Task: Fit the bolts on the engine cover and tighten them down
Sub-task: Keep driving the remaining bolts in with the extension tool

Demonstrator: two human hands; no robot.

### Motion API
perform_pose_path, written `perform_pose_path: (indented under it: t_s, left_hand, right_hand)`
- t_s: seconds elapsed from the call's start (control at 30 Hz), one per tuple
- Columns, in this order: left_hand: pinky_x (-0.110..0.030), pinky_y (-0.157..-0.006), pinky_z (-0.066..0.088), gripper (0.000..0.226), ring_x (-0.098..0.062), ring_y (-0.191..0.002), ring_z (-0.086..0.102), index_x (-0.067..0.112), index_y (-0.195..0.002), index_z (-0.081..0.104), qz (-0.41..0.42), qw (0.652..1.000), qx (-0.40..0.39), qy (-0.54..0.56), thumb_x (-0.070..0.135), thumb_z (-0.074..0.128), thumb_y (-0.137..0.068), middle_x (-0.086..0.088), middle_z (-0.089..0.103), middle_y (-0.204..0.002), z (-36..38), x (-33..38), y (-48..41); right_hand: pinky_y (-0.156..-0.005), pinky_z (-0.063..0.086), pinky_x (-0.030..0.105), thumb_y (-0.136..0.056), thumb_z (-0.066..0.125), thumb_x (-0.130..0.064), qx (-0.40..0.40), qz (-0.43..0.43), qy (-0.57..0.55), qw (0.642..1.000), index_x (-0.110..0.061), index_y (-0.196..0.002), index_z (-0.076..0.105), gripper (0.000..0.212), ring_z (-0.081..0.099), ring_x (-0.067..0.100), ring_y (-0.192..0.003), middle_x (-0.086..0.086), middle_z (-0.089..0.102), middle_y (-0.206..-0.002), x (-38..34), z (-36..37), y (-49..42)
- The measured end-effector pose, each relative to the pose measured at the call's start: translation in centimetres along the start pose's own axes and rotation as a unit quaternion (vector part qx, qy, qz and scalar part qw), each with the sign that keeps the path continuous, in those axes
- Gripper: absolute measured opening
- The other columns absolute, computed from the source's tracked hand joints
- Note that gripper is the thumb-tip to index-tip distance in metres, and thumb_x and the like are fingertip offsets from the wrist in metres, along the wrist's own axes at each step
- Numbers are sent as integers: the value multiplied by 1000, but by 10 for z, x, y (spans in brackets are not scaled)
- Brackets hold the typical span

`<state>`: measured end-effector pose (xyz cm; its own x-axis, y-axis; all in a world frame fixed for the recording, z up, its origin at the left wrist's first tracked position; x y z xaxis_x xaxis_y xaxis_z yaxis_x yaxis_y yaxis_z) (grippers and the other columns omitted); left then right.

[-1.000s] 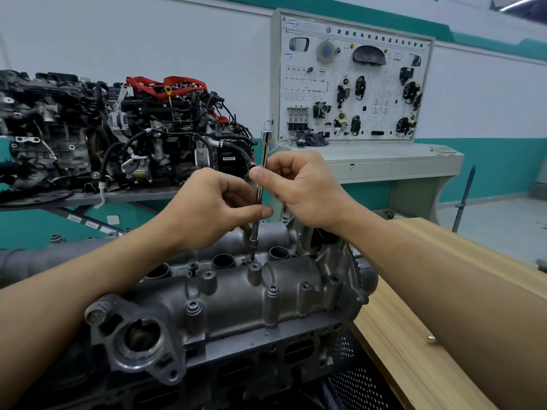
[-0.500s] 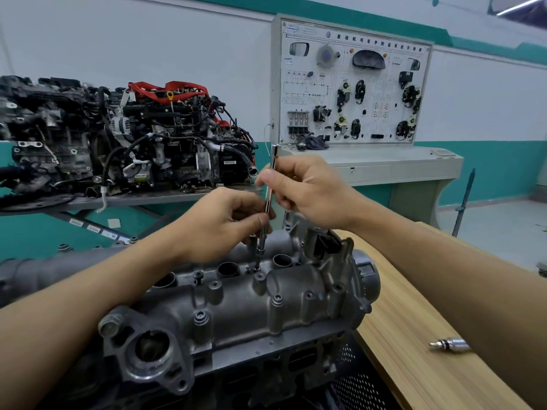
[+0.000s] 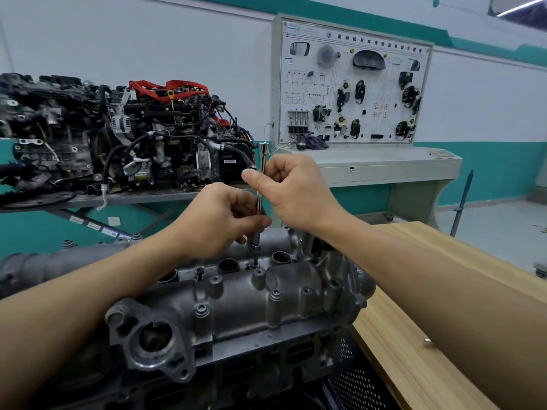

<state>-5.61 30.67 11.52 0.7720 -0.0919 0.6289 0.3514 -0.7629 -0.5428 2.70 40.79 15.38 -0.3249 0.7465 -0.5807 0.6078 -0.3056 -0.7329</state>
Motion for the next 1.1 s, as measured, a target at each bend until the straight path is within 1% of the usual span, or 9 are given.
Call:
perform_pose_path:
  t_s: [0.07,0.2,0.47,0.6,0.7,0.8,0.9,1.0,1.1]
  left_hand:
    - [-32,-55,59,10,-17,-58,69,8,-81,75,-8,1000,-1,14,17,81,-81,-8,75,-70,1,-1,-1]
    - [-24,-51,53,24,-15,-54,67,-2,-82,71,-14,999,4,36,19,81,-79,-13,72,-67,3,-3,-3]
    - [-36,-59,60,26,-20,-57,68,-4,-84,70,9,999,3,32,19,80,-79,-13,72,-68,3,-1,-1]
    - [-46,-61,59,12,-19,-56,66,8,-76,71,15,1000,20,18,12,79,-83,-9,71,-65,2,-1,0]
    - [-46,-62,59,6,-18,-58,67,11,-81,74,17,1000,20,16,11,79,-83,-8,73,-67,2,-1,-1]
    - [-40,-59,58,4,-14,-58,66,12,-83,76,21,999,16,19,13,80,-82,-8,74,-68,1,0,-1]
    - [-28,-56,54,11,-10,-58,61,15,-81,76,31,999,13,16,24,81,-78,-8,73,-69,1,3,0]
    - [-36,-56,52,33,-12,-60,57,6,-82,75,41,999,21,13,37,80,-71,-16,71,-70,-1,6,0]
    - [-43,-54,52,37,-17,-58,58,5,-82,75,44,998,41,11,38,82,-68,-18,71,-70,-5,7,-2]
  right_hand:
    - [-49,31,19,-87,75,-26,-3,-3,8,1000,-19,-51,47,46,35,4,-44,-14,39,-45,-1,-1,0]
    - [-48,29,23,-92,69,-27,-54,-20,21,998,1,-62,53,44,32,7,-46,-6,39,-49,-5,-1,-1]
    - [-53,35,26,-97,64,-25,-97,-45,8,994,3,-73,58,37,39,9,-52,-1,46,-57,-4,0,0]
    - [-50,36,14,-102,53,-14,-140,-42,-35,989,11,-91,59,29,43,1,-50,3,52,-63,7,0,5]
    - [-50,39,15,-102,50,-8,-150,-24,-67,986,7,-100,63,20,45,1,-51,-5,54,-62,14,0,7]
    - [-51,40,16,-102,50,-6,-172,-2,-96,980,-13,-98,65,17,45,2,-53,-12,53,-57,14,4,8]
    - [-49,38,13,-101,52,-6,-183,5,-96,979,-11,-95,64,14,45,0,-50,-12,53,-57,12,4,10]
    - [-49,39,14,-99,57,-6,-168,12,-97,981,-5,-91,64,11,46,2,-49,-2,55,-60,10,3,10]
    - [-48,40,16,-97,60,-5,-153,7,-88,984,-4,-87,64,12,49,5,-48,-2,58,-58,10,4,8]
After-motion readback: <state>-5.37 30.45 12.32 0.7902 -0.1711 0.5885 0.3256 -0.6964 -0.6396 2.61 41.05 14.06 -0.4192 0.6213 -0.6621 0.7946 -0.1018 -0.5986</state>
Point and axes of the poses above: each hand's wrist, its own y-axis away from the middle knuckle, its own z-axis out of the palm, x = y × z, the point moved 6 cm from there along -y, towards the middle knuckle
